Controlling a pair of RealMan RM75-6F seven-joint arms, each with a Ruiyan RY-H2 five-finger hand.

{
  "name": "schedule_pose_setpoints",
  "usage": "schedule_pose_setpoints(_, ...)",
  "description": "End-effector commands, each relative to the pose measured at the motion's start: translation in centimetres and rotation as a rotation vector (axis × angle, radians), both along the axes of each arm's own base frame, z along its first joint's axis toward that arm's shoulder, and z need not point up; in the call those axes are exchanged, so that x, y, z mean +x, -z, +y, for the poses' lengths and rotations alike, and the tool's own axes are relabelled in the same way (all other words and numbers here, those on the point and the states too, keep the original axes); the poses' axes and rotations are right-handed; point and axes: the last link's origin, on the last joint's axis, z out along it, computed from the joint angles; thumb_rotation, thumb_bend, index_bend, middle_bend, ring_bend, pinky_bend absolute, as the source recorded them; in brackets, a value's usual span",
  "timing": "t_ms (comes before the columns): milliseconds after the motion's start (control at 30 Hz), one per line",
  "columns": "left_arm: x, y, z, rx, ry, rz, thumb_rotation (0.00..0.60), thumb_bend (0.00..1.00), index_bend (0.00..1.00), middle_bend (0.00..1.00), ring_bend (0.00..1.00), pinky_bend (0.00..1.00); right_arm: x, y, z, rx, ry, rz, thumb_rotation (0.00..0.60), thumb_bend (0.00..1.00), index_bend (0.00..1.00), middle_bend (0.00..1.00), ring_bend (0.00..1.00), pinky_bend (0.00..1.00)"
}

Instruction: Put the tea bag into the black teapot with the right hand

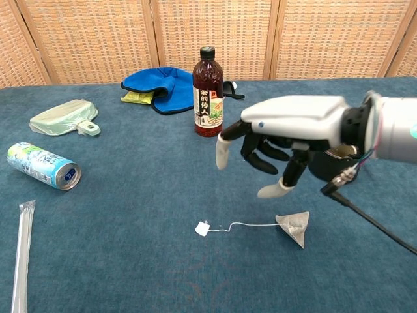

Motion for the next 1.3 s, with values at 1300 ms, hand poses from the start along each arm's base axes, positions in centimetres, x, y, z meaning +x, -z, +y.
schedule_pose_setpoints(1300,-1.7,0.3,-0.3,-0.01,-0.071,0.003,0.6,0.48,0.0,0.0,0.0,0.0,1.4,8.1,-1.1,-0.003,-0.03,0.106,0.6,0.44,0.48,0.88,0.87,0.98)
